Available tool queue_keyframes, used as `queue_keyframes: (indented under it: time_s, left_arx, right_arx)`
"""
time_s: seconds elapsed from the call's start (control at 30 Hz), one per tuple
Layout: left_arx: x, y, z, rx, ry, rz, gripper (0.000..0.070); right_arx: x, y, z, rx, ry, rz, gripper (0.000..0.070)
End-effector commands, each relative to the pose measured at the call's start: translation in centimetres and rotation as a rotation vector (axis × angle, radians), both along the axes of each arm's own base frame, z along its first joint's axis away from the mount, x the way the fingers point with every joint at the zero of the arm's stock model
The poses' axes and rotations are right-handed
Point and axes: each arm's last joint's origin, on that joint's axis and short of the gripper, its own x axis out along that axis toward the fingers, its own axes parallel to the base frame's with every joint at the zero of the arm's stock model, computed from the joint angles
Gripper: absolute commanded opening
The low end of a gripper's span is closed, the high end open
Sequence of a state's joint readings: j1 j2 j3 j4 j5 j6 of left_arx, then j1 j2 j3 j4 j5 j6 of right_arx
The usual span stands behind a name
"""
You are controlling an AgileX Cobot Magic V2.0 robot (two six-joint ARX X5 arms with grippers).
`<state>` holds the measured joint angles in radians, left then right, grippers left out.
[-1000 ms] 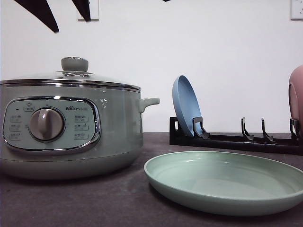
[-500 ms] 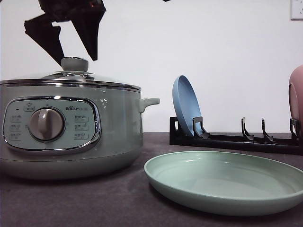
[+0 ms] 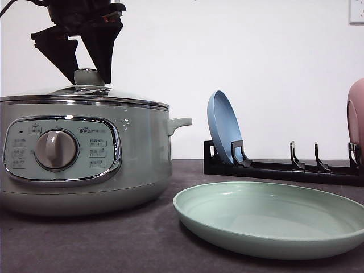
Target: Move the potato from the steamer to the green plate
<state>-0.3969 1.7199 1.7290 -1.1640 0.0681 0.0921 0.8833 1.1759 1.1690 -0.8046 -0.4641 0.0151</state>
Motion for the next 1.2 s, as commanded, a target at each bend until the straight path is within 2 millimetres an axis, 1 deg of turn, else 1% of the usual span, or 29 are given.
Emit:
queue_keyframes:
  time_s: [0.0,0.1,0.13,0.17,0.23,0.27,0.47,0.6,0.73,0.9,1.0,1.1,1.17]
  left_arx:
    - [0.3,-0.3,0.2,0.001,-0.007,-0.016,0.0305]
    - [0.3,-0.3,0.2,0.001,-0.006,-0.016,0.0233]
    - [0.2,-0.3,0.2,0.002,-0.004,-0.016,0.0198]
    - [0.2,-0.3,0.2,0.003,0.0,-0.016,0.0155]
    - [0.2,-0.2,0.1,0.006,0.007,-0.016,0.0042]
    - [0.1,-0.2,0.1,0.007,0.009,-0.016,0.0]
    - [0.1,-0.2,0.2,0.007,0.008,-0.016,0.0]
    - [-0.1,-0.1,0.8,-0.003,-0.016,-0.015,0.0]
    - [-0.6,0.2,2.1,-0.019,-0.054,-0.012,0.0]
    - [-1.4,1.0,4.1,-0.044,-0.116,0.005,0.0]
    - [-1.9,1.7,5.5,-0.062,-0.158,0.028,0.0]
    - [-2.5,2.8,6.7,-0.07,-0.198,0.057,0.0]
    - [-3.1,3.6,7.3,-0.05,-0.225,0.092,0.0]
  right_arx:
    - [0.0,0.4,0.3,0.011,-0.013,0.012,0.0371]
    - [0.0,0.4,0.3,0.011,-0.013,0.012,0.0371]
    - [0.0,0.4,0.3,0.011,-0.013,0.012,0.0371]
    - [0.0,0.4,0.3,0.011,-0.013,0.012,0.0371]
    - [0.0,0.4,0.3,0.011,-0.013,0.011,0.0371]
    - [0.1,0.4,0.4,0.012,-0.014,0.01,0.0371]
    - [0.4,0.3,0.5,0.027,-0.023,-0.007,0.0371]
    - [0.7,0.1,0.5,0.031,-0.022,-0.024,0.0371]
    - [0.9,-0.1,0.5,0.032,-0.021,-0.038,0.0372]
    - [1.2,-0.2,0.6,0.042,-0.025,-0.054,0.0375]
    - [1.4,-0.3,0.6,0.044,-0.019,-0.067,0.0383]
    - [1.5,-0.3,0.6,0.047,-0.019,-0.074,0.0423]
    - [1.5,-0.3,0.7,0.054,-0.022,-0.077,0.0428]
